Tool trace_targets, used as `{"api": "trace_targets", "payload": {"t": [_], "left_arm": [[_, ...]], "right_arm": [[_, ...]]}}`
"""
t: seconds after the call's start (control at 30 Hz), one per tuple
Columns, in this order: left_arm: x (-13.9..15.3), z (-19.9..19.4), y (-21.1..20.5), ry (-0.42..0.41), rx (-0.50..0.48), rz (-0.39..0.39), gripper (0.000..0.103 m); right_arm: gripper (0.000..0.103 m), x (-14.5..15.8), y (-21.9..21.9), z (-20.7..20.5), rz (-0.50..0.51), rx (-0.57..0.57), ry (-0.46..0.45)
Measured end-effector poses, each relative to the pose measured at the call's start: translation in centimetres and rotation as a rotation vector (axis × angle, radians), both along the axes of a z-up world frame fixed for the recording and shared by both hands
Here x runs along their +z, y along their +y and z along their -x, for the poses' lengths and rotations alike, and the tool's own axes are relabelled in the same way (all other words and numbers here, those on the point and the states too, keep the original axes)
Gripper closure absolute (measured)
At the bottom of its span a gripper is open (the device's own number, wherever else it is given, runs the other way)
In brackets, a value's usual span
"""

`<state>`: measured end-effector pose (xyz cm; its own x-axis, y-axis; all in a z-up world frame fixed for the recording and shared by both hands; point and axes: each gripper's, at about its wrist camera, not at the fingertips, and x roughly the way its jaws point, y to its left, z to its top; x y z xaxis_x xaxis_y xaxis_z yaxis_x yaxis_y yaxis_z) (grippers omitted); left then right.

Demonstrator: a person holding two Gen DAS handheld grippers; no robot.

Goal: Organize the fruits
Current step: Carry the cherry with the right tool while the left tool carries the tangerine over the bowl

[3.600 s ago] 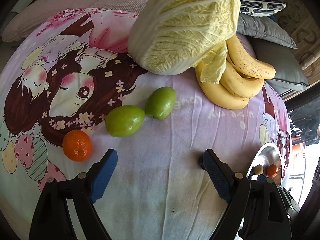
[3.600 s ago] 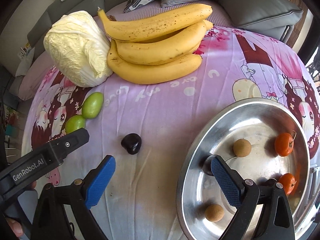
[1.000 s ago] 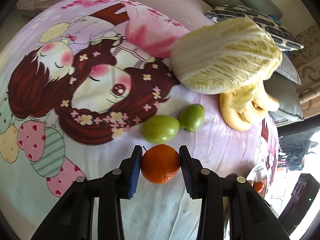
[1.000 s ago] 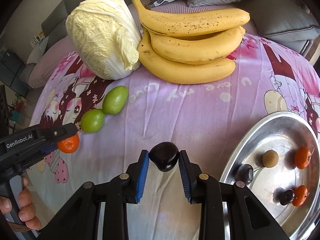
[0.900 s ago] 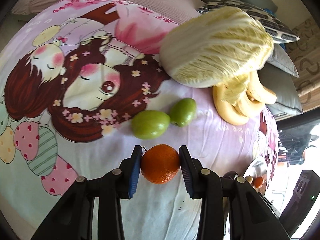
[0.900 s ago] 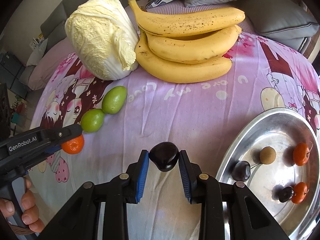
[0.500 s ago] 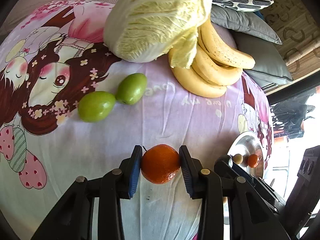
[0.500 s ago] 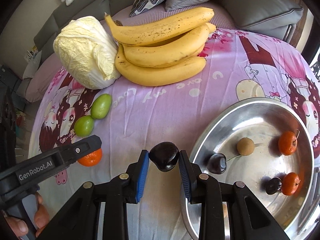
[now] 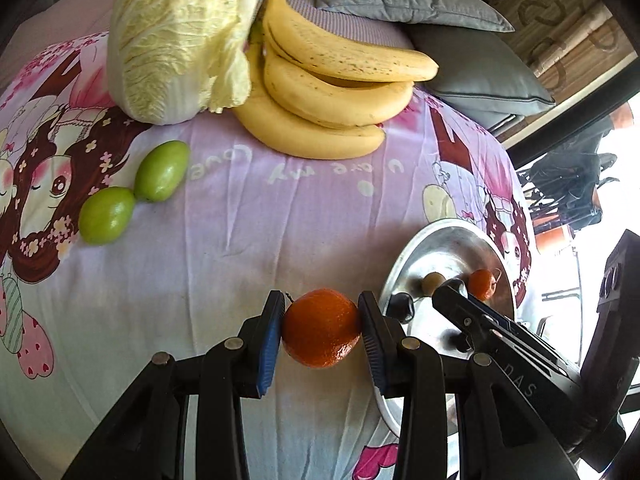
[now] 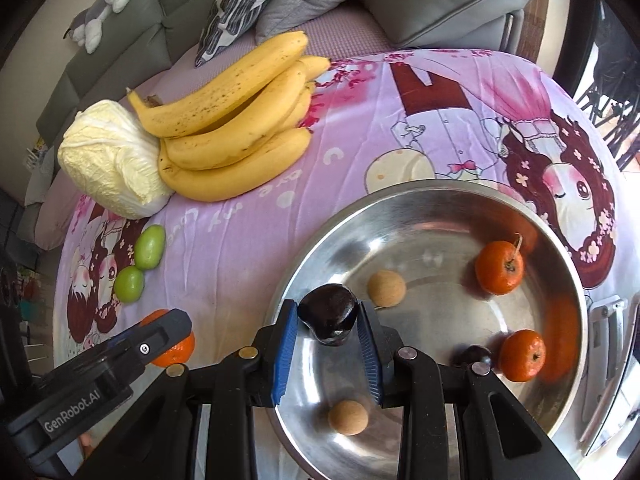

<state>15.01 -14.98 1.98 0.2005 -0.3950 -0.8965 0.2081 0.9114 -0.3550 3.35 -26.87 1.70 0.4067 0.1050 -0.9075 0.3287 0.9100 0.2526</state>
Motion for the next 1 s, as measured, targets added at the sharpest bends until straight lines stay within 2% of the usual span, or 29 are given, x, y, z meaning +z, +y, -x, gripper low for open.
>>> {"api": "trace_targets", "payload": {"t": [0.27, 0.53, 1.0], "left_arm": [[0.3, 1.9, -4.0, -0.012, -0.115, 0.001, 0.064], [-0.4, 3.4, -6.9, -0.009, -0.197, -0.026, 0.064], [-1.8, 3.7, -8.0, 0.013, -0.218, -0.054, 0.064]], "right_arm": [[0.07, 0.5, -4.2, 1.7, 0.022, -0.12, -0.005], [0.07, 0.4, -6.5, 2.7, 0.019, -0.183, -0.003], [0.07, -2.4, -5.9, 1.8, -0.008, -0.146, 0.077]]}}
